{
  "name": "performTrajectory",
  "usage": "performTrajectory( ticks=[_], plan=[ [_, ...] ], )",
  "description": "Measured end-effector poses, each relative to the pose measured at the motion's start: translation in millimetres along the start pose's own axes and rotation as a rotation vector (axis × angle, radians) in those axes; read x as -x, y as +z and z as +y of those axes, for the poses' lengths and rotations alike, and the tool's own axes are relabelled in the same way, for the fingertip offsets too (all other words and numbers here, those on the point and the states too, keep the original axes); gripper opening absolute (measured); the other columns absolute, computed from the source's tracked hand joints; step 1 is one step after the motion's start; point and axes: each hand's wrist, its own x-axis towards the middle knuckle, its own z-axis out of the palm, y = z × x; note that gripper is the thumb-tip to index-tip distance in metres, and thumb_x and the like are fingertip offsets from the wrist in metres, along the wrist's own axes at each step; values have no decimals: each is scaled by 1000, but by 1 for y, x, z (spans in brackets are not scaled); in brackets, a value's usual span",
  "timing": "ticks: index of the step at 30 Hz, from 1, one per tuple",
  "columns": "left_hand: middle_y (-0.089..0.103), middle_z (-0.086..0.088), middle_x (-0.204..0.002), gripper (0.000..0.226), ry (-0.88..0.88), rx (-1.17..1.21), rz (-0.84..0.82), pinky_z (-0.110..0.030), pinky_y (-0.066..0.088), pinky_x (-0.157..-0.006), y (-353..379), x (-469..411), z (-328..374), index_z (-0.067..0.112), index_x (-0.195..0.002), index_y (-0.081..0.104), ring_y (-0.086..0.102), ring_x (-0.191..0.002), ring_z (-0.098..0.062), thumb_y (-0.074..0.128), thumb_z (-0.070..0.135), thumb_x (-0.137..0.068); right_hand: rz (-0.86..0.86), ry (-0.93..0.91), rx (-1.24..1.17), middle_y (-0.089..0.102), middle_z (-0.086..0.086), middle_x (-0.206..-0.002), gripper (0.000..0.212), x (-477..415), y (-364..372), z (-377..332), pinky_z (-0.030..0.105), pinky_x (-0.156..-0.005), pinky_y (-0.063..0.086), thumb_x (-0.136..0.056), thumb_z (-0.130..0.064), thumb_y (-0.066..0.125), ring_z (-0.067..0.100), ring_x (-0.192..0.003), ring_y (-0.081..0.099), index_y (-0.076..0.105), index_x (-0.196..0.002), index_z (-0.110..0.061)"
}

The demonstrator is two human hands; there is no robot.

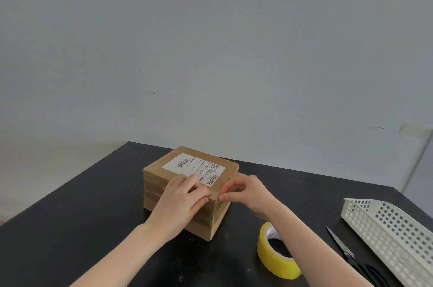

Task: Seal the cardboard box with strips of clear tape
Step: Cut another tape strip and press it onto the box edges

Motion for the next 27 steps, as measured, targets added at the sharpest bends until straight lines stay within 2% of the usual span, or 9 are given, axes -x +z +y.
performTrajectory(
  ticks=[5, 9, 16, 20, 22, 24, 25, 27],
  plan=[
    [54, 8, -95, 18, -23, 27, 17, -30, 50, -80, 1, 0, 1, 28, -96, 65, 53, -91, -13, 51, 36, -89, 76, -6, -14, 66, -5, -101, 15, 2, 7, 3, 37, -92, 55, -67, -24, 87, 13, -94, 67, 76, -75, -17],
    [53, 9, -94, 23, -14, 37, 2, -29, 49, -78, -1, -1, -1, 28, -96, 65, 52, -90, -12, 46, 40, -91, 10, -3, -17, 63, -9, -107, 20, 7, 1, 2, 25, -86, 55, -68, -25, 86, 10, -93, 67, 77, -83, -16],
    [52, 11, -94, 23, -46, 82, -30, -29, 50, -77, -6, -2, 2, 29, -95, 65, 52, -89, -10, 48, 42, -90, 116, -49, 98, 56, -12, -106, 26, 8, 19, 3, 29, -77, 58, -64, -28, 88, 10, -77, 65, 72, -76, -13],
    [54, 24, -101, 33, -162, 276, -154, -21, 47, -86, -24, -11, -6, 37, -109, 66, 50, -101, 4, 51, 54, -85, 109, -39, 95, 52, -15, -110, 30, 14, 17, -5, 20, -75, 54, -65, -39, 86, 11, -87, 63, 70, -85, -22],
    [55, 29, -113, 38, -256, 309, -118, -18, 39, -94, -34, -15, -16, 37, -118, 63, 47, -108, 11, 49, 54, -86, 161, -45, 121, 46, -16, -116, 36, 16, 21, -6, 17, -79, 49, -64, -46, 85, 10, -95, 60, 66, -91, -34],
    [56, 19, -124, 34, -387, 246, 2, -25, 36, -100, -36, -16, -35, 33, -122, 61, 46, -117, 2, 49, 45, -92, 187, -63, 163, 39, -18, -121, 42, 18, 28, -3, 18, -87, 46, -64, -51, 83, 7, -104, 53, 61, -99, -42],
    [54, 12, -130, 33, -470, 195, 10, -31, 37, -103, -36, -15, -45, 31, -125, 60, 44, -123, -7, 49, 41, -95, 187, -74, 188, 37, -18, -123, 44, 19, 31, 0, 19, -91, 45, -65, -53, 81, 6, -108, 50, 60, -102, -43],
    [45, 4, -142, 34, -600, 136, -93, -42, 35, -108, -34, -12, -63, 29, -129, 57, 36, -133, -20, 46, 36, -98, 191, -105, 253, 36, -20, -123, 43, 21, 35, 4, 19, -94, 44, -69, -53, 78, 3, -111, 47, 62, -107, -42]
  ],
)
